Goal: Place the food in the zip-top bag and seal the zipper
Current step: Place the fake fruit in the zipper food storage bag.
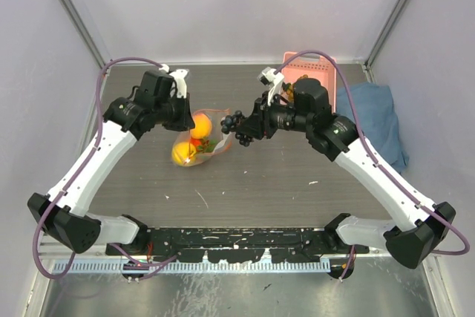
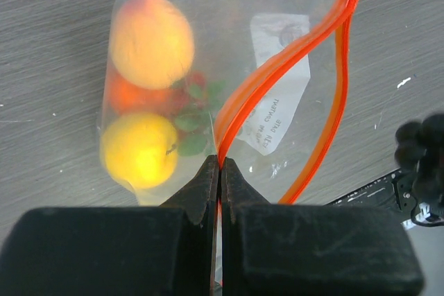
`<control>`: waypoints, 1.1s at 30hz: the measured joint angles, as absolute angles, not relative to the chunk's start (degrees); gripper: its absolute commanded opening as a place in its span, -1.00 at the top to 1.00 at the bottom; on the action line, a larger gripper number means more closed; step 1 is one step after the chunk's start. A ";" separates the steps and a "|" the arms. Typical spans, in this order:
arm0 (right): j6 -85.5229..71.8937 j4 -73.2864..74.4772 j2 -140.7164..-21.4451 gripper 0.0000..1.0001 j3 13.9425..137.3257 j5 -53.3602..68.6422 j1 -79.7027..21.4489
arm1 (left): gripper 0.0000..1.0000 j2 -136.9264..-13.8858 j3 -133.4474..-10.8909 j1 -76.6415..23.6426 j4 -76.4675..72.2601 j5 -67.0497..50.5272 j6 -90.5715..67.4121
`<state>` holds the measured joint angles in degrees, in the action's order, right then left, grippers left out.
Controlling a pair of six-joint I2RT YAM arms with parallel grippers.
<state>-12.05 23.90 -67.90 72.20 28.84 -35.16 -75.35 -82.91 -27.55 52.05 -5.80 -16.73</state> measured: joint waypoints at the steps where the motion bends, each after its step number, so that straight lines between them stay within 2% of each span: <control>1: -12.32 23.11 -67.85 0.89 72.07 29.47 -35.73 | 1.00 -75.46 -82.91 -27.88 52.03 -5.78 -17.10; 11: -16.12 15.05 -73.69 0.89 70.32 31.57 -41.36 | 1.00 -75.85 -82.94 -30.74 51.83 -5.78 -19.09; 24: -27.35 7.62 -84.55 0.89 67.46 17.93 -41.56 | 1.00 -75.85 -82.94 -33.17 51.53 -5.76 -20.43; 31: -33.58 -0.82 -86.00 0.80 64.55 8.43 -42.41 | 1.00 -75.85 -82.94 -34.11 50.81 -5.78 -20.64; 33: -34.28 -2.72 -86.76 0.71 64.05 5.28 -43.20 | 1.00 -75.85 -82.94 -34.22 50.76 -5.78 -20.73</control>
<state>-34.28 -2.72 -86.76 64.05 5.28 -43.20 -75.85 -82.94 -34.22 50.76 -5.78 -20.73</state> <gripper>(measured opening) 0.292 0.007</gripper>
